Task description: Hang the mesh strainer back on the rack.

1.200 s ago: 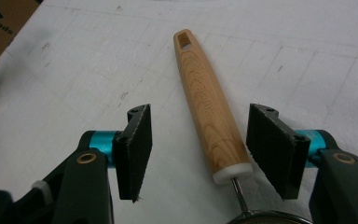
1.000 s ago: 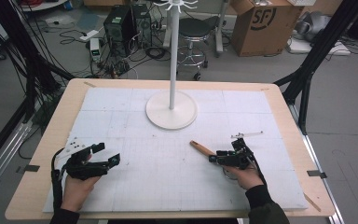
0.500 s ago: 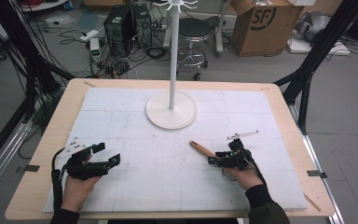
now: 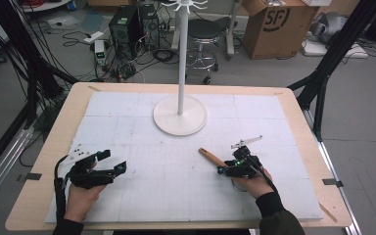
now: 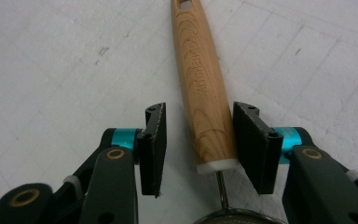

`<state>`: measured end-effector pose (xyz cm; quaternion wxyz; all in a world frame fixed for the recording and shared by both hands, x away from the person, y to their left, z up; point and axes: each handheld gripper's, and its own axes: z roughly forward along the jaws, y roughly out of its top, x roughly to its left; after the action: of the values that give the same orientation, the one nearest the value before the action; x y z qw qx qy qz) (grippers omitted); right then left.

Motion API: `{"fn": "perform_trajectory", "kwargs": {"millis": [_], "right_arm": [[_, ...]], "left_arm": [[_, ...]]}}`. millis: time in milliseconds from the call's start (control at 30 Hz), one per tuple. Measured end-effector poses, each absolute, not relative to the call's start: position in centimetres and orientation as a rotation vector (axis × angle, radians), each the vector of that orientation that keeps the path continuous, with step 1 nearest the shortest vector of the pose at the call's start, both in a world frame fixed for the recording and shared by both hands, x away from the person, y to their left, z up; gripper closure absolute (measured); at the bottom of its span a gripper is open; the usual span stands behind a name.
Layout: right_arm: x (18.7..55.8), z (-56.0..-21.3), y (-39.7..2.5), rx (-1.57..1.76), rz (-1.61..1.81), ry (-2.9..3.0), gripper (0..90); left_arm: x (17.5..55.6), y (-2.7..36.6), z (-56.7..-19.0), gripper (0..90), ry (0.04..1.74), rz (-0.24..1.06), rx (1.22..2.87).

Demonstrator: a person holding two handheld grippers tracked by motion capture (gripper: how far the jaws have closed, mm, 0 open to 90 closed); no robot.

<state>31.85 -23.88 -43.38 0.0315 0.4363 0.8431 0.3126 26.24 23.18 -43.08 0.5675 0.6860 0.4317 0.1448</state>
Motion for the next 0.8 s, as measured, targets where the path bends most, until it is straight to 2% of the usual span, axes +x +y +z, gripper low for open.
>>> {"fn": "perform_trajectory", "kwargs": {"millis": [167, 200, 533, 800], "right_arm": [[31.89, -43.24, -23.45, 1.292, 0.892, 2.612, 58.6], [31.93, -43.2, -23.38, 1.274, 0.866, 2.611, 62.5], [31.89, -42.98, -22.59, 1.198, 0.762, 2.638, 63.4], [31.98, -42.93, -22.66, 1.17, 0.754, 2.644, 68.1]], "left_arm": [[26.22, 23.16, -43.07, 11.3, 1.016, 0.34, 1.612], [26.22, 23.16, -43.07, 11.3, 1.016, 0.34, 1.614], [26.23, 22.88, -43.16, 11.3, 1.017, 0.336, 1.623], [26.27, 22.74, -43.24, 11.3, 1.016, 0.338, 1.628]]}}
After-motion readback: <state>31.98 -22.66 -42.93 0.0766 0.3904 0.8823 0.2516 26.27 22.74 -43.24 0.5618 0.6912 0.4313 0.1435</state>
